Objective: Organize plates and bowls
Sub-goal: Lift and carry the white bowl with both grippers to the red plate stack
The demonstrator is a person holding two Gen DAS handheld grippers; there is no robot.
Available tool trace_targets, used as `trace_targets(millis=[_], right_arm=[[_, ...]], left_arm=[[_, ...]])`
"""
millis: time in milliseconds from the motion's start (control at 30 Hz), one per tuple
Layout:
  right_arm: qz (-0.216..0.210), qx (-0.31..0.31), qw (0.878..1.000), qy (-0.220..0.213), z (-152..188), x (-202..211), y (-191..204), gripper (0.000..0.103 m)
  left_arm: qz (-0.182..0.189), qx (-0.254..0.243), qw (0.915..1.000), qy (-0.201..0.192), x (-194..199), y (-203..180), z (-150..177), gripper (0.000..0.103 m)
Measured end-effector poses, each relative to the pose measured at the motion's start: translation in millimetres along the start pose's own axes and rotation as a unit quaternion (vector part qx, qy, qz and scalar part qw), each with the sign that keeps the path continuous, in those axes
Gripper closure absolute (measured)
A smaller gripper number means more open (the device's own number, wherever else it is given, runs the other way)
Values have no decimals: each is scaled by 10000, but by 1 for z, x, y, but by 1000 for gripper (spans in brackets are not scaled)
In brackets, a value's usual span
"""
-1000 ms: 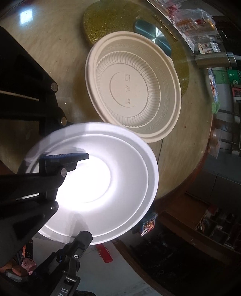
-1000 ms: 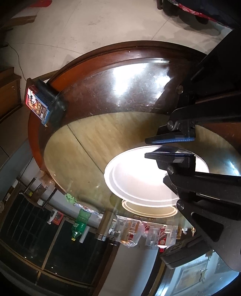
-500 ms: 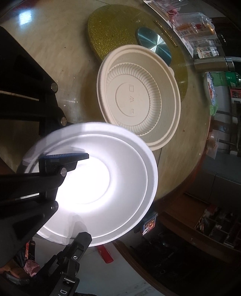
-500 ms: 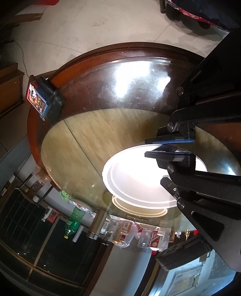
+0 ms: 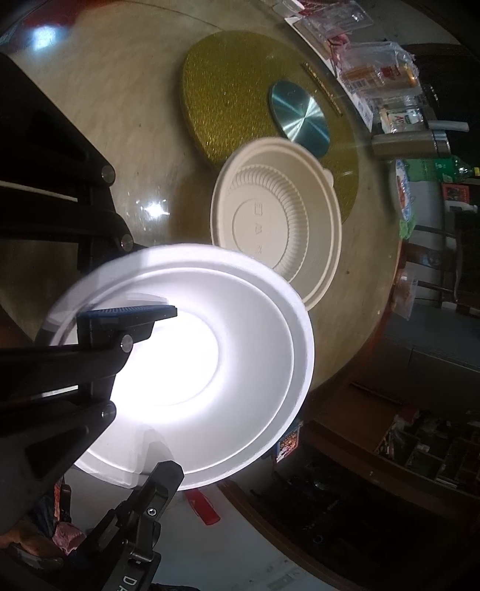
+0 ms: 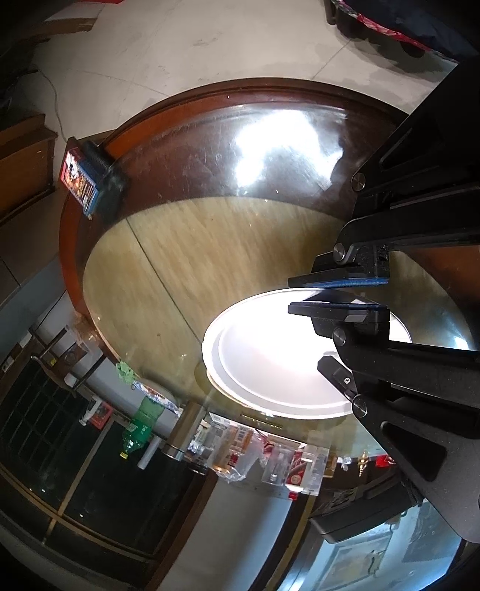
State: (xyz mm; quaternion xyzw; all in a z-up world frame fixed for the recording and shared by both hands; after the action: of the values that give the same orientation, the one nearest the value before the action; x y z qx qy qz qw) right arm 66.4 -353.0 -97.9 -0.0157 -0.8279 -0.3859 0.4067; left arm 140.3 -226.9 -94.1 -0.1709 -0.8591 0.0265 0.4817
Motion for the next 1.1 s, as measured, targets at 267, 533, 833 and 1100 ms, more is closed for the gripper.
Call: trace_targets(millis=[267,533,833,1100], right_arm=[[-99,289,9995,-31,14,-2,28,97],[-268,612,9978,51,32,-12,60,97],[-509,882,9946,217,48,-22,91,97],[-822,1235,9879,454,67,-40,132,97]], left_arm=[[-93,114,9996,-235,21,24,2,93],[-240,262,9984,-433,40,54,6,93],[-426,374,9964,-625,56,87,8,93],[-726,675,9920,-781,80,131,19,92]])
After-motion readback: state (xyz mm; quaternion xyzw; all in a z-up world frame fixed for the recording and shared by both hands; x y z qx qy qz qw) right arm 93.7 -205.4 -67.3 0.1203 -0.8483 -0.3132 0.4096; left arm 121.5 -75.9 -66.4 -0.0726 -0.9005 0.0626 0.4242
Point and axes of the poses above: each gripper's, at about its wrist camera, not at the fingertips, and x roughly against the way its jaws point, y to its left, z to its underside, the point moved 9 cm from there along -x, roughly the way its jaws point, and after that the axes turned 2 degrees about x, right-handed, at the moved point
